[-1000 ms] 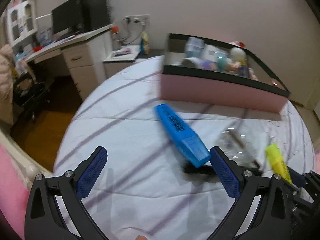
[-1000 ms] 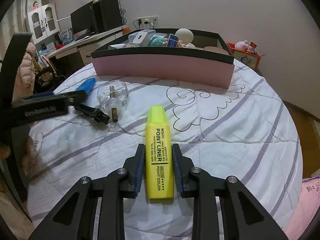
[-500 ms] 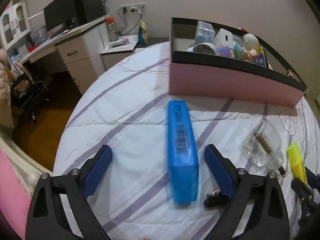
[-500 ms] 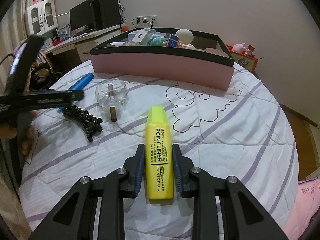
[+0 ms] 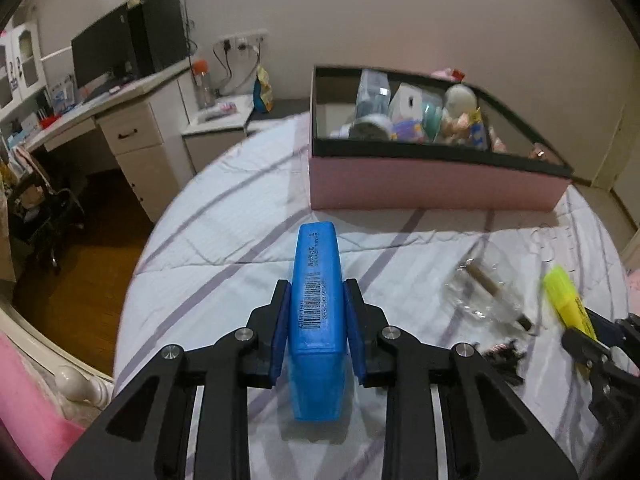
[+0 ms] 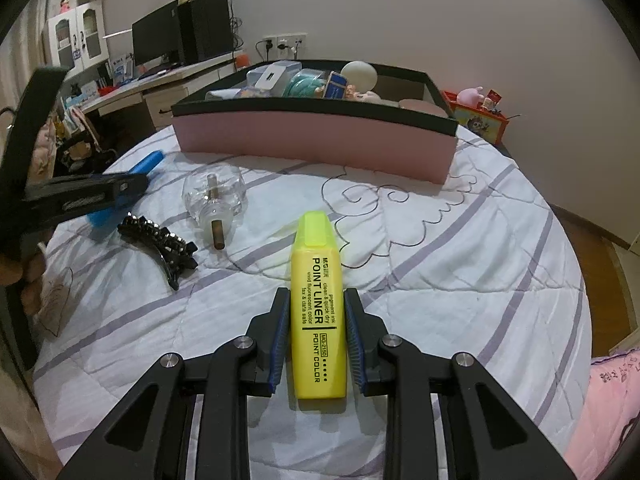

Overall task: Organize rigid objects
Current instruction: 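Grasp the yellow highlighter with the right gripper while the left gripper grasps the blue pencil case, then lift the highlighter and blue pencil case up over the pink box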

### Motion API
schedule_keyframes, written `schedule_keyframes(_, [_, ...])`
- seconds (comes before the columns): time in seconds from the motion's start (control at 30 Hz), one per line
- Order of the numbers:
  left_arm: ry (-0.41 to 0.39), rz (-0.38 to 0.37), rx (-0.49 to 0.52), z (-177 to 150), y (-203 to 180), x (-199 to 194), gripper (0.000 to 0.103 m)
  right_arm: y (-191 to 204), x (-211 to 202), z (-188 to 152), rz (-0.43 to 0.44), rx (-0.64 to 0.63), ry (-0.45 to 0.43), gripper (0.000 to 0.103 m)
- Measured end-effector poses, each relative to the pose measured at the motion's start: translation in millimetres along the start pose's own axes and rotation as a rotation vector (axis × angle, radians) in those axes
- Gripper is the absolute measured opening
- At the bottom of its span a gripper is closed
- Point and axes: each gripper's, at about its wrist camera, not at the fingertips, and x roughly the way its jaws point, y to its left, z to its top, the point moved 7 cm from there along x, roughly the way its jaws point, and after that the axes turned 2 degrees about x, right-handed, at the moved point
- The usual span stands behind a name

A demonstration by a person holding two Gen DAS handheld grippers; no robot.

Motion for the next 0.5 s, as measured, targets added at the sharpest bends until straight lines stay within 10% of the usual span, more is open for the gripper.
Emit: schedule_keyframes(0.5, [-0.141, -0.127, 0.042, -7.0, -63.3, -87.3, 0.026, 10.7, -67.8, 33.1, 0.005, 0.074, -0.215, 0.027])
